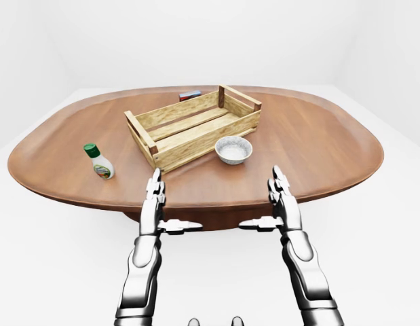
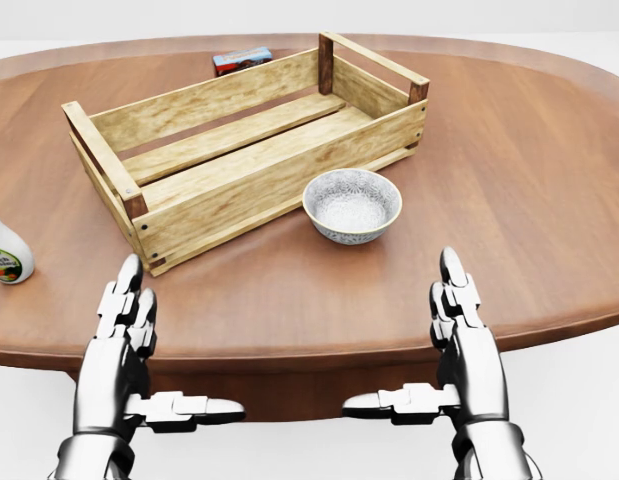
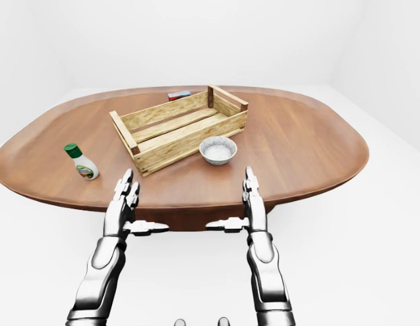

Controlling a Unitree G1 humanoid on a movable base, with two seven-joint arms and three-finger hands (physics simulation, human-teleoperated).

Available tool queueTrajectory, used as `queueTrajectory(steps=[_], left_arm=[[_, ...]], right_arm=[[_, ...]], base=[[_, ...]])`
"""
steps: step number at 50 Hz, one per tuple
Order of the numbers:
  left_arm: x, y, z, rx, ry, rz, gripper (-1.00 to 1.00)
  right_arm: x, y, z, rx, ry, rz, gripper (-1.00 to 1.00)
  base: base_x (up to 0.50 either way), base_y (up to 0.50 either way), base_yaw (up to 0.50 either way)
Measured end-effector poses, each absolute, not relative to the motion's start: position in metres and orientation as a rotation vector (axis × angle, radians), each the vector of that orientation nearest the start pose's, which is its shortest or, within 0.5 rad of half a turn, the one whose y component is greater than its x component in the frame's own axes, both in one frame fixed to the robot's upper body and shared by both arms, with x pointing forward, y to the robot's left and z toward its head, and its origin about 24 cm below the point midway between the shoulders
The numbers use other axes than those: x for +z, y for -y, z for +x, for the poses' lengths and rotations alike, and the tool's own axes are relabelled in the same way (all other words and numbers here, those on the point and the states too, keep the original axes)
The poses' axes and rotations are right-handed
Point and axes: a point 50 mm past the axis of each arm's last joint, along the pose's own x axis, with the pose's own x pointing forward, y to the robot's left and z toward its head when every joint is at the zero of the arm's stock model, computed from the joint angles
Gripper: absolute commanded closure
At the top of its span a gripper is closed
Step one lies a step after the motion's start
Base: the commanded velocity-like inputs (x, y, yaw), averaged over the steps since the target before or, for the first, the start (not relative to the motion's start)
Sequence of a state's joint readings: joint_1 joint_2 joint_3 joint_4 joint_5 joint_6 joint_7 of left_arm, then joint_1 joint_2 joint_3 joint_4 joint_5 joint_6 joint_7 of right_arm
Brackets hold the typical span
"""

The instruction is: Pick up the salad dressing and put it in the tray.

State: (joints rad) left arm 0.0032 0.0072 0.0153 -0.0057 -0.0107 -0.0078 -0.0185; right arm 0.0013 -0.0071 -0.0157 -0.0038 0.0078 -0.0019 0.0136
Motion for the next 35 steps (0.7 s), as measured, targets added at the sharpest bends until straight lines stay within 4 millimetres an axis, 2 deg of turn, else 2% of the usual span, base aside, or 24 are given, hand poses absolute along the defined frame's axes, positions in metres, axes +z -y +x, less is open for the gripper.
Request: queueTrajectory(steps=[13,16,20,27,35], left_arm=[[0.055,-0.166,0.255,0.015,0.045,-0.03,-1.0],[0.064,-0.171,0.258,0.036,0.064,-0.039,-1.0],[0.094,-0.191,0.264,0.101,0.165,-0.041,-1.0],[0.15,-0.231,0.27,0.225,0.371,0.003,-1.0],[0.202,-0.266,0.264,0.344,0.553,0.035,-1.0]], right_arm=[[0.061,0.168,0.252,-0.042,0.076,0.052,-1.0],[0.067,0.17,0.251,-0.051,0.099,0.062,-1.0],[0.084,0.182,0.249,-0.095,0.145,0.091,-1.0],[0.129,0.218,0.236,-0.217,0.333,0.112,-1.0],[0.154,0.234,0.225,-0.28,0.45,0.11,-1.0]], base=[[0.0,0.0,0.0],[0.0,0.0,0.0],[0.0,0.0,0.0],[0.0,0.0,0.0],[0.0,0.0,0.0]])
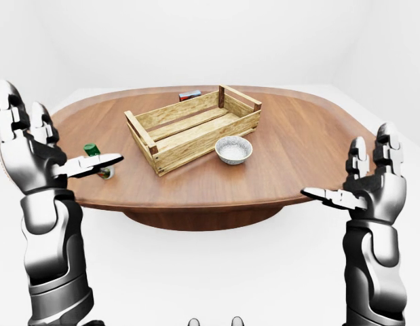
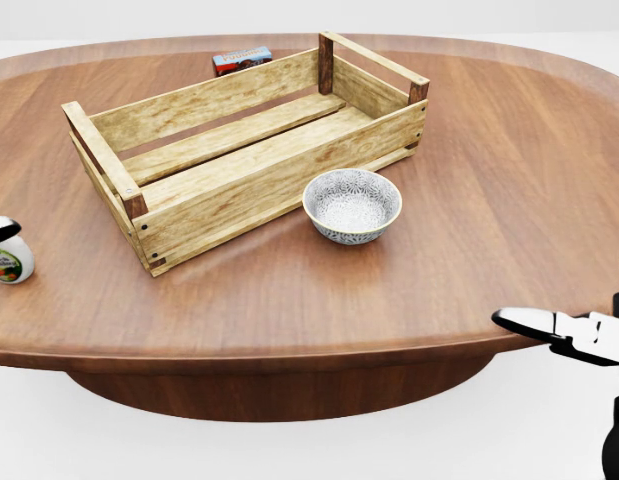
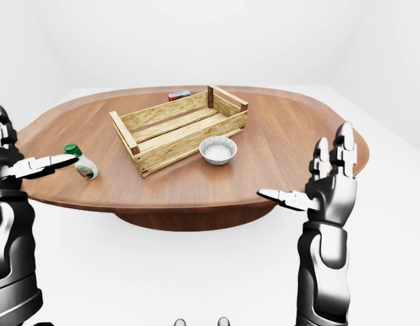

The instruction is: Pick up the salad dressing and put it in the tray.

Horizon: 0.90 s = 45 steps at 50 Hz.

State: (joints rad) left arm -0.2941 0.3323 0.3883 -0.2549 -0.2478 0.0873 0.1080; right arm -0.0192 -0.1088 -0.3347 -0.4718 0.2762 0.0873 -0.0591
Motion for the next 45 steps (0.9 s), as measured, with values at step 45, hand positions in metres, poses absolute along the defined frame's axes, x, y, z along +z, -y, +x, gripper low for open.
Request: queueTrajectory(steps=[45], left_arm=[[0.289,-0.337,0.23,0.596,0.815,0.02,-1.0]], right_arm=[[0.165,0.232,0.22,-0.301,0.489,-0.013,-1.0]], base=[[0.14,0.36,0.0]])
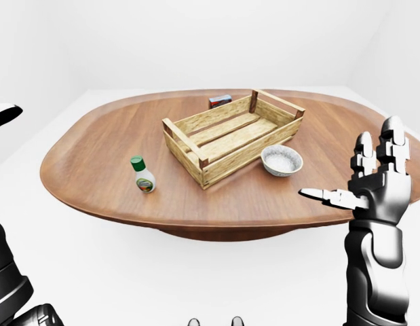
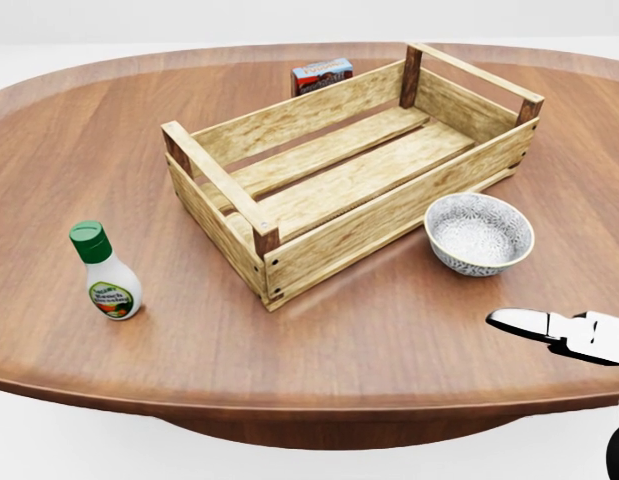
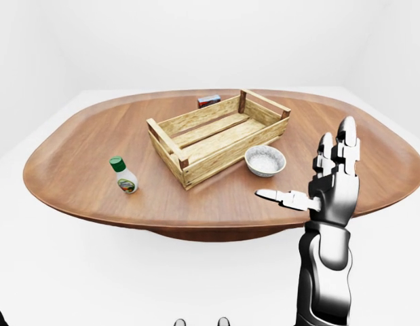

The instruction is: Pick up the salad dressing and put it in the tray.

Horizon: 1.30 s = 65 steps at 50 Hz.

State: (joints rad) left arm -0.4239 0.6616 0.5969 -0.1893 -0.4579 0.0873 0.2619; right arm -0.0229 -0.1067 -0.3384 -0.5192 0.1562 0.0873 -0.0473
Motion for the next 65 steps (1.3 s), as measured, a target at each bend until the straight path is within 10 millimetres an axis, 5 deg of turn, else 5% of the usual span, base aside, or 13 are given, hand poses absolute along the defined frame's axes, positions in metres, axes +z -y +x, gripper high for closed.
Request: queueTrajectory(steps=[20,50,65], left_arm=[[0.288,-0.341,0.231,0.612,0.803,0.014,-1.0],[0.287,-0.342,0.231,0.618,0.797,0.007,-1.0],[0.286,-0.343,0.232,0.618,0.793,0.003,-1.0]], right_arm=[[0.16,0.228,0.218,-0.22,0.473,0.024,-1.0],[0.15,0.225,0.221,-0.23,0.413,-0.088,-1.0],[0.15,0.222,0.219,-0.175,0.42,-0.031,-1.0]], base=[[0.5,0.04,0.0],[0.36,0.46,0.0],[0.5,-0.01,0.0]])
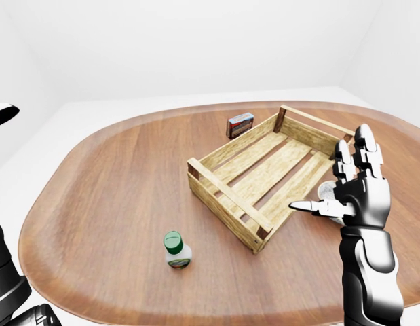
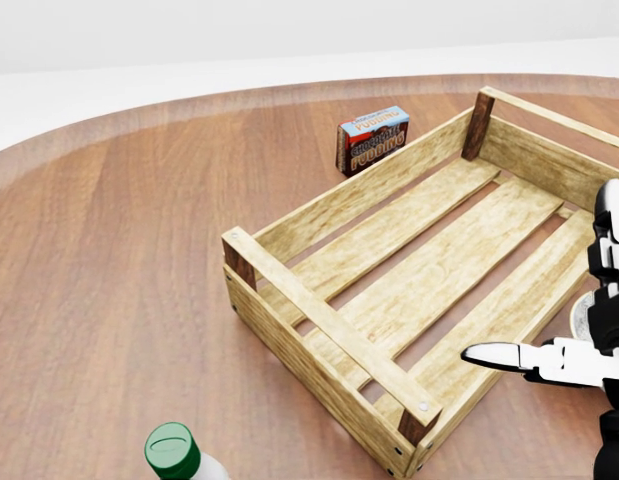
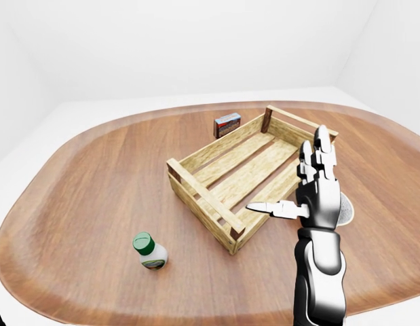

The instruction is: Pick up the salad dressing and put it in the tray.

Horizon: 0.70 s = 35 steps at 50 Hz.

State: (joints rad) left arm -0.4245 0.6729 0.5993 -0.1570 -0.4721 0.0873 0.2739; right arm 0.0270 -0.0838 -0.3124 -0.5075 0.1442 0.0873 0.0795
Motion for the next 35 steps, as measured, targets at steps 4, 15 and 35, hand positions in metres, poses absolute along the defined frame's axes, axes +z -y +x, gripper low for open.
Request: queueTrajectory(steps=[4,15,35], left_arm=[[0.2857,-0.3424,0.2323,0.616,0.79,0.003,-1.0],[0.284,-0.3421,0.2339,0.615,0.782,0.004,-1.0],[0.2822,-0.3419,0.2357,0.615,0.774,0.004,-1.0]], right_arm=[[0.1493,0.2222,0.2187,-0.166,0.419,-0.022,-1.0],[0.1477,0.2213,0.2184,-0.148,0.415,-0.003,-1.0],[0.1443,0.2229,0.219,-0.157,0.407,0.045,-1.0]], base=[[0.5,-0.05,0.0],[0.5,-0.05,0.0],[0.28,-0.03,0.0]])
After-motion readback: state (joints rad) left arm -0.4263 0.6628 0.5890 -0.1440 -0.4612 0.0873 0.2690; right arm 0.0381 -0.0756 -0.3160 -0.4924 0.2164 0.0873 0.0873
